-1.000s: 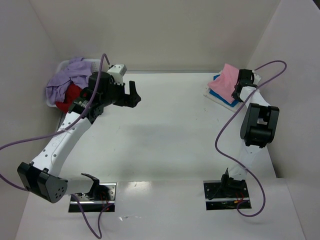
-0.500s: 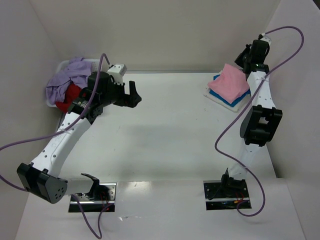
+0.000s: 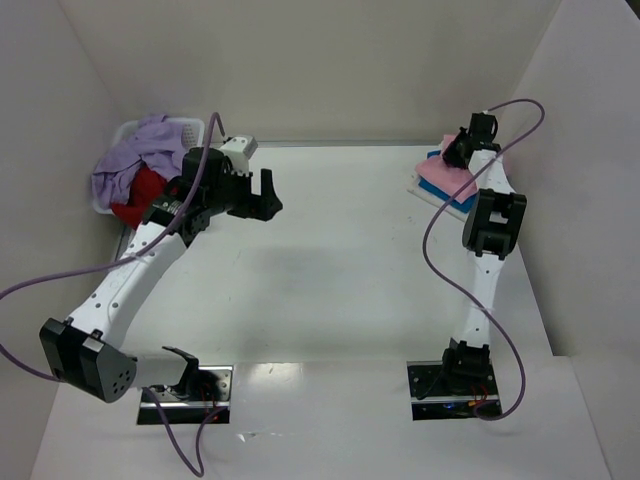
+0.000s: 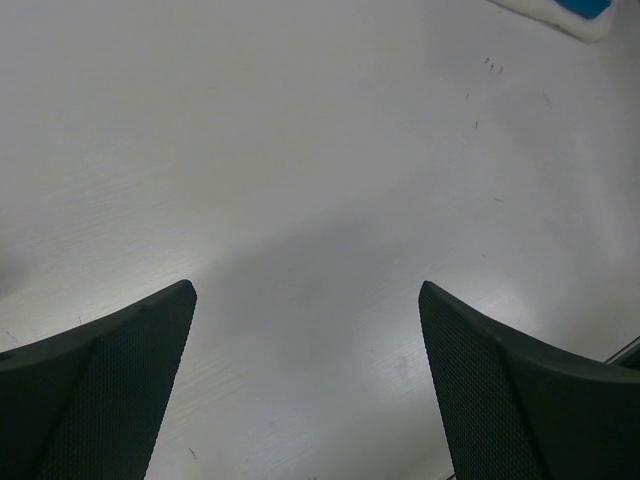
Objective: Fold and stack the t-shirts
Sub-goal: Put the neatly folded tshirt into the corner of the board with the right arm
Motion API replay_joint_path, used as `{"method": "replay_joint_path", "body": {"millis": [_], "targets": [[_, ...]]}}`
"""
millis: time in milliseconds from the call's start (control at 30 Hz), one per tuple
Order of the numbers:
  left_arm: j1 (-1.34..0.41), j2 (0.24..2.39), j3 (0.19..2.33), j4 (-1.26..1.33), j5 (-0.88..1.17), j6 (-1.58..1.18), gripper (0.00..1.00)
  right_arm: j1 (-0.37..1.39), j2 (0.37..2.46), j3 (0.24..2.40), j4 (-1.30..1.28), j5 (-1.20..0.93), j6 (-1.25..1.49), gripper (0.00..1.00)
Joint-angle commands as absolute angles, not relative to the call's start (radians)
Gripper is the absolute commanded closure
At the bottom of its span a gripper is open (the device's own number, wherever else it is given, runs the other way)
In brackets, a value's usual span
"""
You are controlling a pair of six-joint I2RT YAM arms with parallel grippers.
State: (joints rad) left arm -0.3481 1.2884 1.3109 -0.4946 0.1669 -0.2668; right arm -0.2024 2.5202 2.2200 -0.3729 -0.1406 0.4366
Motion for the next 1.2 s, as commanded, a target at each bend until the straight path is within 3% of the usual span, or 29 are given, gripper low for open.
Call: {"method": "replay_joint_path", "body": {"millis": [0,400,767,1167], "targets": [[-0.339,1.304,1.292,-0.473,0.184,-0.293,0.00,-0.187,2.529,2.414,-0.431,-0.008,0.400,1.00],[-0.330,1.322,1.281,-0.462,0.213,-0.293,0.00,-0.176,2.444,2.450,-0.454,0.037,0.357,1.00],[-0.330,1.341,1.292,-0.483,0.204,-0.275,0.00,-0.167,2.568,2.376,-0.422,0.196,0.305,1.00],[-0.330,1.394,1.313,-0.502,0.233,-0.275,0.00,-0.167,2.673,2.605,-0.442,0.264,0.265,0.98]]}}
